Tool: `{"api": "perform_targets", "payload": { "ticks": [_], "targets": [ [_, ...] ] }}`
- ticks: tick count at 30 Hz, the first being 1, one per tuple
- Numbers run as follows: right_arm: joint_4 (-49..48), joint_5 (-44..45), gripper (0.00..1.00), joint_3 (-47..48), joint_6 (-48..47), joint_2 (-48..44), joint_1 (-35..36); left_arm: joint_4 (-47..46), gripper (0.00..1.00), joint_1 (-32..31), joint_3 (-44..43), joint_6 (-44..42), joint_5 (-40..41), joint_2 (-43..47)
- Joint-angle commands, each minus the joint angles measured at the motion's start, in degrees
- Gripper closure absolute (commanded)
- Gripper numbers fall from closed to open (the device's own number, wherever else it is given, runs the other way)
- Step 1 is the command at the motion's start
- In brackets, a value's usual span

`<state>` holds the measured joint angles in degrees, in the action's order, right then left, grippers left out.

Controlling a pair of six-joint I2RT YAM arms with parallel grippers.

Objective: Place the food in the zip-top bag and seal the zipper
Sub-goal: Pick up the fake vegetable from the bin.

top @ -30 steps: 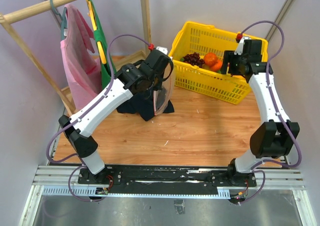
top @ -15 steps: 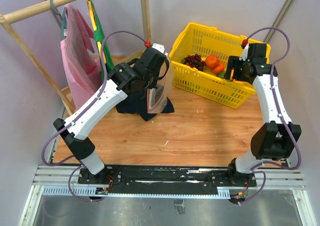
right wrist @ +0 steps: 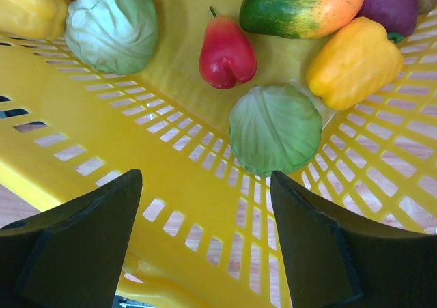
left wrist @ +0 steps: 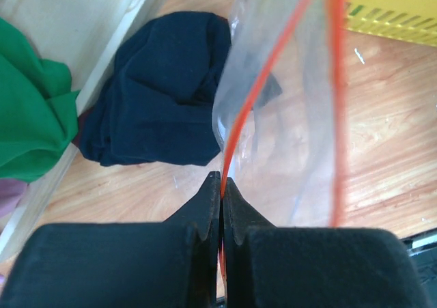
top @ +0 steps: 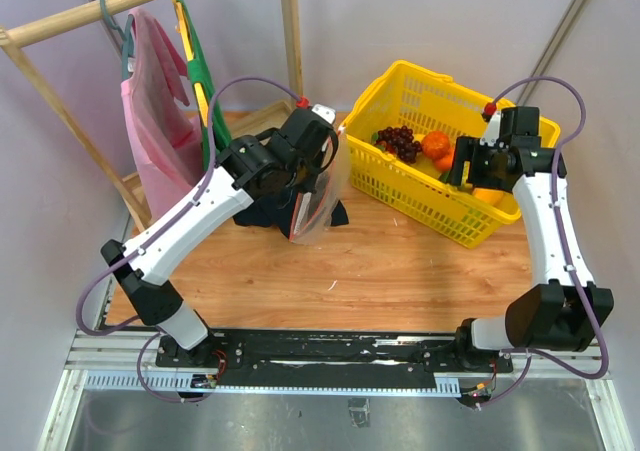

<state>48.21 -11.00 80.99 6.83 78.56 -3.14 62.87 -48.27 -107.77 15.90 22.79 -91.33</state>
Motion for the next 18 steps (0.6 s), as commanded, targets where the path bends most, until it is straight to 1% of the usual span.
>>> {"api": "perform_targets", "payload": {
  "ticks": [1, 7, 10, 12, 15, 18],
  "targets": [
    [3.03, -2.71, 0.22, 0.91, -2.03, -0.43, 0.59, -1.07, 1.00, -1.13, 1.72, 0.83, -2.07, 0.49],
    [4.44, 2.67, 0.14, 7.26, -3.88, 5.75, 0.43, -2.45, 1.00, -2.79, 3.45, 1.60, -4.41, -1.69],
    [5.36, 3.16, 0.12, 9.82, -4.56, 9.36, 0.08, -3.72, 1.00, -3.36, 3.79, 2.00, -5.95, -2.72],
    [6.23, 3.79, 0.11, 10.73, -5.07, 11.65, -0.03, -4.39, 1.00, -3.49, 3.88, 2.17, -6.38, -3.29],
    [8.51, 5.56, 0.06, 11.60, -5.71, 15.11, -0.03, -5.70, 1.00, -3.50, 3.96, 2.61, -6.63, -3.59],
    [9.01, 6.31, 0.02, 11.01, -6.31, 17.48, -0.26, -7.48, 1.00, -3.50, 4.84, 3.49, -8.50, -3.85]
  ]
}}
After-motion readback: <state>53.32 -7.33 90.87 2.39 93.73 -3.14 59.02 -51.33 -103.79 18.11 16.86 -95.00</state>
